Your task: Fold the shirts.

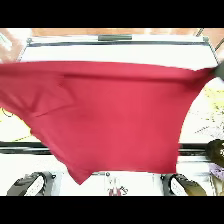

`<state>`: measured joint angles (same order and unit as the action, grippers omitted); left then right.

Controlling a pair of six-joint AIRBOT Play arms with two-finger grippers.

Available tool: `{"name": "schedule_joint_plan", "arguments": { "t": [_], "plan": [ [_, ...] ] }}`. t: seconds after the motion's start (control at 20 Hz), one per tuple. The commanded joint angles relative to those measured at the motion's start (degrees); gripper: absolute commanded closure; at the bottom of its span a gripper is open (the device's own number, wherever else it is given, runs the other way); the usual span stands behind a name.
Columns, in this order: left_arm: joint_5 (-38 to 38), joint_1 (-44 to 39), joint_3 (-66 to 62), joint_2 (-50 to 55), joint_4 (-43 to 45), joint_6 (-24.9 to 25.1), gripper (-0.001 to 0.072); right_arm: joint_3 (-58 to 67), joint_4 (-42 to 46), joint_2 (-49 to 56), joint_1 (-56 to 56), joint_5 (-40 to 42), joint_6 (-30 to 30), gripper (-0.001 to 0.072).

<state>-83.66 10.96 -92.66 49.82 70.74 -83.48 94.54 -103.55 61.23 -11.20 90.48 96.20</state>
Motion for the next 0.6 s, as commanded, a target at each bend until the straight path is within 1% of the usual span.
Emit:
{"name": "schedule_joint_plan", "arguments": {
  "t": [0.0,0.1,0.2,0.3,0.4,0.45,0.5,0.55],
  "plan": [
    [4.9,-0.2,14.1,9.5,0.7,1.8,0.0672,-11.3,-0.4,12.0,0.0,-5.5,-0.6,0.0629],
    [12.5,-1.1,15.3,18.6,-1.3,1.8,0.0672,-11.0,-2.9,20.6,1.0,-15.8,-0.1,0.0629],
    [21.4,-2.6,12.6,27.3,-4.8,1.9,0.0673,-8.2,-2.7,28.0,3.9,-26.2,0.0,0.0629],
    [30.3,-4.7,9.0,34.0,-4.8,1.8,0.0672,-5.2,-2.4,33.0,7.4,-38.4,0.0,0.0629],
    [38.9,-6.8,6.0,38.9,-4.8,1.8,0.0672,-4.3,-2.3,35.7,9.7,-52.1,0.0,0.0628],
    [43.5,-8.0,5.2,40.8,-4.8,1.8,0.0672,-4.3,-2.1,36.6,10.4,-57.6,-0.1,0.0629],
    [47.6,-8.9,5.0,42.2,-4.8,1.8,0.0673,-4.3,-2.4,37.5,10.6,-60.7,-0.5,0.0629],
    [51.1,-9.7,5.0,43.7,-4.8,1.8,0.0672,-4.3,-2.3,38.3,10.4,-62.0,-1.8,0.0629]
  ]
}}
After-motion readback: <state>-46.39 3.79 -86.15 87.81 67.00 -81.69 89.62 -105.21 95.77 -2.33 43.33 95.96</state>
